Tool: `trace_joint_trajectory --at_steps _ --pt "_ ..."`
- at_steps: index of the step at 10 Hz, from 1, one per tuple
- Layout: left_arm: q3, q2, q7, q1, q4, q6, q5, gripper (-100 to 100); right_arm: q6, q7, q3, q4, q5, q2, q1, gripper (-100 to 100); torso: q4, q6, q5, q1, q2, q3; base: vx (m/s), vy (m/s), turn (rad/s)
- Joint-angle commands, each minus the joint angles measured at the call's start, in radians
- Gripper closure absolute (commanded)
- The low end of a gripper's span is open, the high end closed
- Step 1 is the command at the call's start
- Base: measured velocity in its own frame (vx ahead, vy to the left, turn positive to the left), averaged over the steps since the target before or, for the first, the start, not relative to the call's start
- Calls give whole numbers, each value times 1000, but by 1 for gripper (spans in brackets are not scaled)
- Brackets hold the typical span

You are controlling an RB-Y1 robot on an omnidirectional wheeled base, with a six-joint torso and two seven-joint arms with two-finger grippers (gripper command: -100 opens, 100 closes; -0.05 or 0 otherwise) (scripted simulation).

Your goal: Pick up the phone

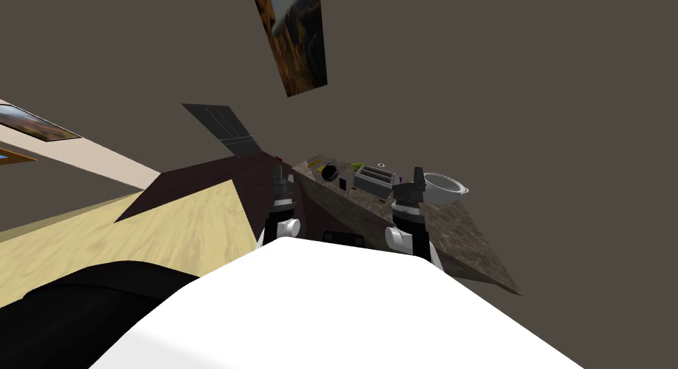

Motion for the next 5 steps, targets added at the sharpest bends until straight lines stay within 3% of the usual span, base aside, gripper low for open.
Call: trace_joint_trajectory --at_steps 1,5 --pt "-1 31 1 -12 15 19 -1 -100 0 0 0 0 0 0 0 0 0 0 0 0 0 0 -33 22 -9" --pt "-6 117 7 -87 106 127 -6 -100 0 0 0 0 0 0 0 0 1 0 1 5 4 2 -60 60 -26"
